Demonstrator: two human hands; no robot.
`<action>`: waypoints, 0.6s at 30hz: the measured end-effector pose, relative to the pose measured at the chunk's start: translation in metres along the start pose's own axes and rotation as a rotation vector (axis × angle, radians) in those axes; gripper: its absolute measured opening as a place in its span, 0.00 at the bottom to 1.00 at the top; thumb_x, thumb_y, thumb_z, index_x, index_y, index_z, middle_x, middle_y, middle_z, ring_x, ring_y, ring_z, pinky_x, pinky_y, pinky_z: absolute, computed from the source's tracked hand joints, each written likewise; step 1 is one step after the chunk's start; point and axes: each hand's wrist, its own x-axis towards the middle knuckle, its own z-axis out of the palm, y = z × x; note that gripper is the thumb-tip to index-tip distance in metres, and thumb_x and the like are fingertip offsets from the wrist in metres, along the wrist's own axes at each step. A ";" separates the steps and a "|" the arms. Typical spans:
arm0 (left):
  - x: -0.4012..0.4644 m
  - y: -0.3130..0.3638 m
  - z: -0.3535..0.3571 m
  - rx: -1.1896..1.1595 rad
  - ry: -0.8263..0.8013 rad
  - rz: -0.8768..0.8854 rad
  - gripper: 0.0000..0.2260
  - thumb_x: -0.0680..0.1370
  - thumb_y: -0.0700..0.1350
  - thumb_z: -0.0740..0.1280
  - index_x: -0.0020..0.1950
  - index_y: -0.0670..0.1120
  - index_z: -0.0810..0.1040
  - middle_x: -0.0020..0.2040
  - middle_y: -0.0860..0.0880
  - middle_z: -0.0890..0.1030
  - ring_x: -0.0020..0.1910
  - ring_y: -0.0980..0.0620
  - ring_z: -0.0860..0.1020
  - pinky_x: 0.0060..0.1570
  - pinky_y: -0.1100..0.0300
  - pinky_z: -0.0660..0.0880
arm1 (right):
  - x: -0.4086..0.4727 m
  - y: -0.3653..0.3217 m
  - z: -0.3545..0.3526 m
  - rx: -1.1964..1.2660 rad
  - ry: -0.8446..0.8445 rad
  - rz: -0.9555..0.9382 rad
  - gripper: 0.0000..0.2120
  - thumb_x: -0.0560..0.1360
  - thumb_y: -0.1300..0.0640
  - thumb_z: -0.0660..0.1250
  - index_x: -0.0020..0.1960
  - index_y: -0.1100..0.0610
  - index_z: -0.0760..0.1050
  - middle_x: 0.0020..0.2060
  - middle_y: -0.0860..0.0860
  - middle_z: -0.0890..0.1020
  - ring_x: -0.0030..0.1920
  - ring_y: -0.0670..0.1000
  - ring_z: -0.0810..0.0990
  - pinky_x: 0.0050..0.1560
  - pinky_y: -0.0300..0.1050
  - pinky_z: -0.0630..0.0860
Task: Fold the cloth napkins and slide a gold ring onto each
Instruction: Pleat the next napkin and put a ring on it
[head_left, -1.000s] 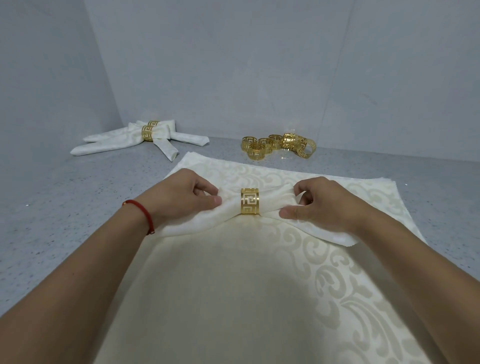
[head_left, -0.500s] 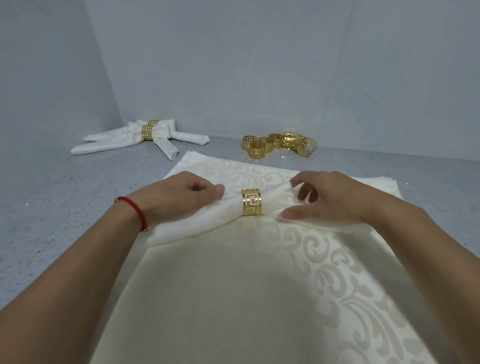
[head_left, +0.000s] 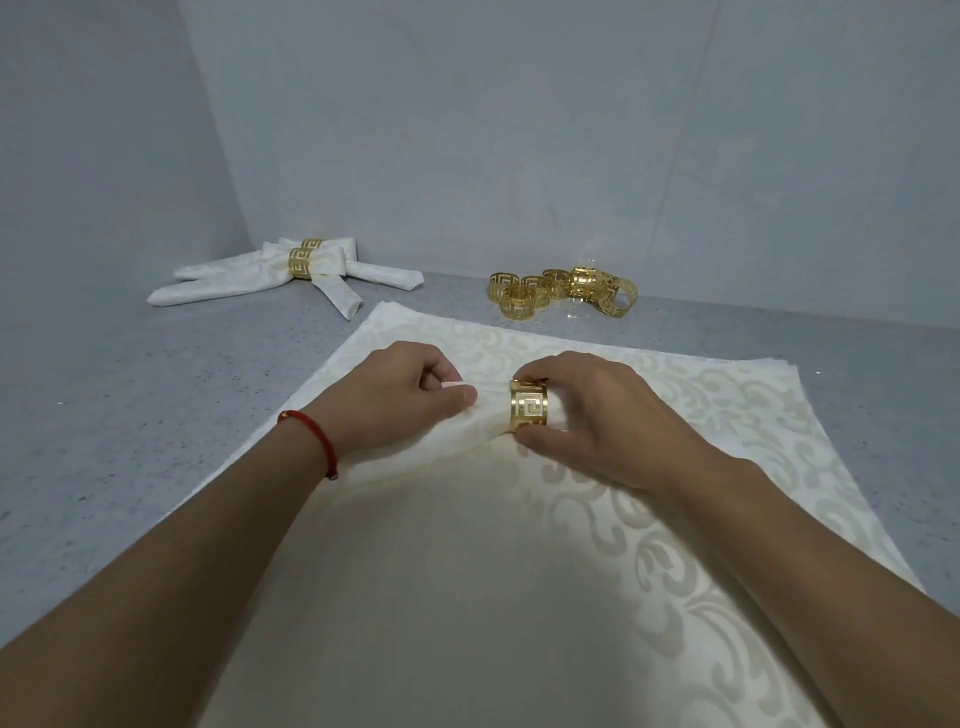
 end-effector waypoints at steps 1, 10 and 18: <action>0.000 0.001 0.000 -0.023 -0.006 0.000 0.08 0.76 0.54 0.72 0.45 0.50 0.81 0.34 0.55 0.77 0.28 0.63 0.72 0.30 0.68 0.68 | 0.000 0.000 0.001 0.021 -0.002 -0.005 0.15 0.72 0.45 0.74 0.57 0.42 0.78 0.48 0.42 0.81 0.50 0.44 0.77 0.53 0.49 0.76; -0.003 0.003 -0.004 -0.174 -0.054 0.007 0.09 0.78 0.51 0.71 0.58 0.55 0.80 0.39 0.54 0.74 0.29 0.62 0.72 0.30 0.69 0.69 | 0.002 0.013 -0.018 0.312 -0.087 0.269 0.17 0.75 0.38 0.71 0.62 0.39 0.78 0.48 0.39 0.84 0.46 0.41 0.82 0.52 0.43 0.76; -0.005 0.006 -0.005 -0.253 -0.083 0.030 0.15 0.78 0.43 0.72 0.64 0.50 0.80 0.39 0.51 0.70 0.27 0.61 0.70 0.28 0.72 0.67 | -0.007 0.018 -0.024 0.419 -0.084 0.341 0.16 0.80 0.40 0.67 0.46 0.52 0.83 0.29 0.48 0.72 0.29 0.47 0.67 0.38 0.45 0.67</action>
